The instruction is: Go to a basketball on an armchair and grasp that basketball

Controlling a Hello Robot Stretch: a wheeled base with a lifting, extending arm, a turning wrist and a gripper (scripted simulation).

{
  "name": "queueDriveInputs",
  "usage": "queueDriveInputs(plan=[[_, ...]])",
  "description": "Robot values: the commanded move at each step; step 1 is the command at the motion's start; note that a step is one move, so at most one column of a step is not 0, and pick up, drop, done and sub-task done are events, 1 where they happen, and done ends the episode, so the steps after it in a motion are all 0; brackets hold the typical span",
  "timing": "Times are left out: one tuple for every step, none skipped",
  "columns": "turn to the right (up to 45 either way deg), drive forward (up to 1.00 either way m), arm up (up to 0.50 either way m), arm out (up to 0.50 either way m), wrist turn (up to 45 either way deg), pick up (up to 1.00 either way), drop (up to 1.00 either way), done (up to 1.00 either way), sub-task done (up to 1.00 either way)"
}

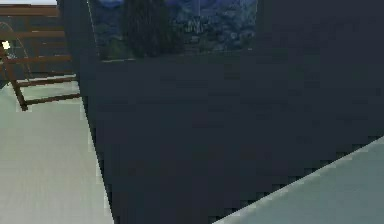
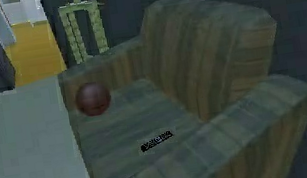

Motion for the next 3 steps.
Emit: queueDriveInputs(plan=[[-24.0, 0.00, 0.00, 0.00, 0.0, 0.00, 0.00, 0.00, 0.00], [-3.0, 0.00, 0.00, 0.00, 0.0, 0.00, 0.00, 0.00, 0.00], [0.0, 0.30, 0.00, 0.00, 0.0, 0.00, 0.00, 0.00, 0.00]])
